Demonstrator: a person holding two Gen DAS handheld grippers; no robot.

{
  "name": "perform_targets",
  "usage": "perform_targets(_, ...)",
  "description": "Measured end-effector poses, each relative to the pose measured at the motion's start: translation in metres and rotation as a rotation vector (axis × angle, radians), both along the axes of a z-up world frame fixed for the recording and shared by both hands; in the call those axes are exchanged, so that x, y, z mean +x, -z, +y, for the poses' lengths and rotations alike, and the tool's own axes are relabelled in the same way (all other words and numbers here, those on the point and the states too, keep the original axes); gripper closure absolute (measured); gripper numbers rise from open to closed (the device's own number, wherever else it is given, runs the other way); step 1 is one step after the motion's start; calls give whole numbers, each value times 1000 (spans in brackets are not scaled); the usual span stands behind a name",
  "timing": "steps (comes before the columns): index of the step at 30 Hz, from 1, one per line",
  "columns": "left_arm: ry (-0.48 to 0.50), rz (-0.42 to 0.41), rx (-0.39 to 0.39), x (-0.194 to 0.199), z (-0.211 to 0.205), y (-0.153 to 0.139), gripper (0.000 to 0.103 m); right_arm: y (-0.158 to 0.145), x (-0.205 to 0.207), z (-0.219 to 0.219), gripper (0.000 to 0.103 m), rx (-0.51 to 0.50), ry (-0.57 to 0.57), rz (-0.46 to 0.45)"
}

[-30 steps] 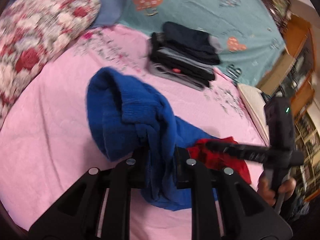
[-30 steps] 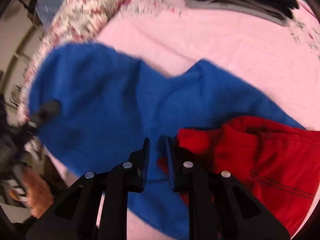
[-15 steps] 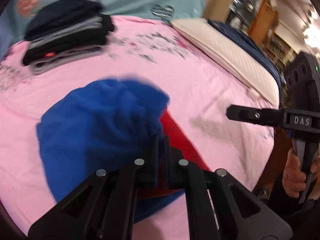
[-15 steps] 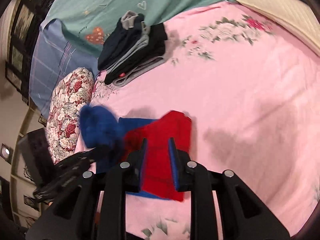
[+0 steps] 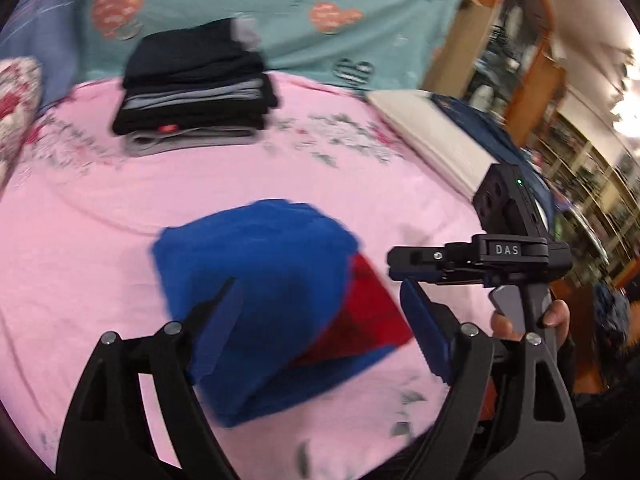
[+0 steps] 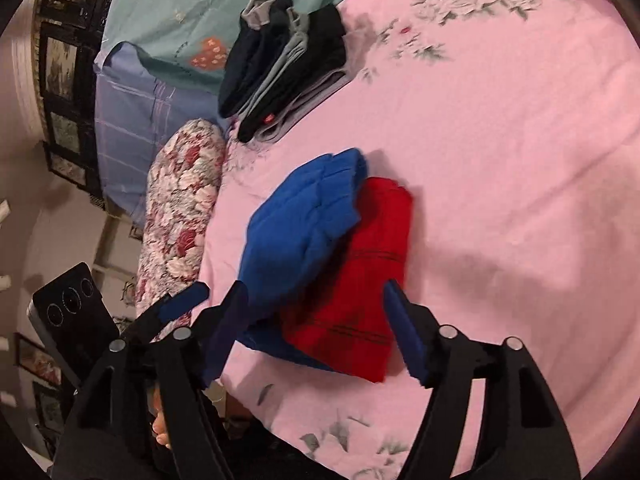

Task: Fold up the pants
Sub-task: 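Grasp the blue waist with the left tool and fold it over the red cuffs, then pinch the folded bundle with the left tool while the right tool grips its other end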

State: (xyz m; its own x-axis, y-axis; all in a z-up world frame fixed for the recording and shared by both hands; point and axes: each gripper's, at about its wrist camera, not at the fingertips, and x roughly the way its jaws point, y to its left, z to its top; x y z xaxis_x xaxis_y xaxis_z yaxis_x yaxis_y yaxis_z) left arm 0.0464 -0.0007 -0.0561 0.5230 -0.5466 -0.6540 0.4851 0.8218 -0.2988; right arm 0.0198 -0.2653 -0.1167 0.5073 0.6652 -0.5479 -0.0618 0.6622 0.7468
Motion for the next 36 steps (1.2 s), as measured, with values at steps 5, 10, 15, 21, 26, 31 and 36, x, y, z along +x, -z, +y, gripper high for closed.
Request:
perform_targets(5,-26,167,-132,33,35,39,21,21,55,26,30,6,-62,103)
perform_targets(10,-12,281,-167,56,36,80,23,37,96,41,30,-31,-65,179)
perform_targets(15,-19,280,-152,53,34,84,23,32,115,60,69,-67,-52,154)
perform_targets(21,-7,244,-170,39,42,61,23,-32,79,82,72,-179,-45,-36)
perform_targets(26,44,196,-108,17,26,47,22,-65,20,77,73,-218,23,-100)
perform_targets(31,51,270,-22,22,4,79,22,-21,-4,47,73,-283,144,30)
perform_targets(36,38,273,-6,20,5,83,23,37,14,36,62,-245,107,163)
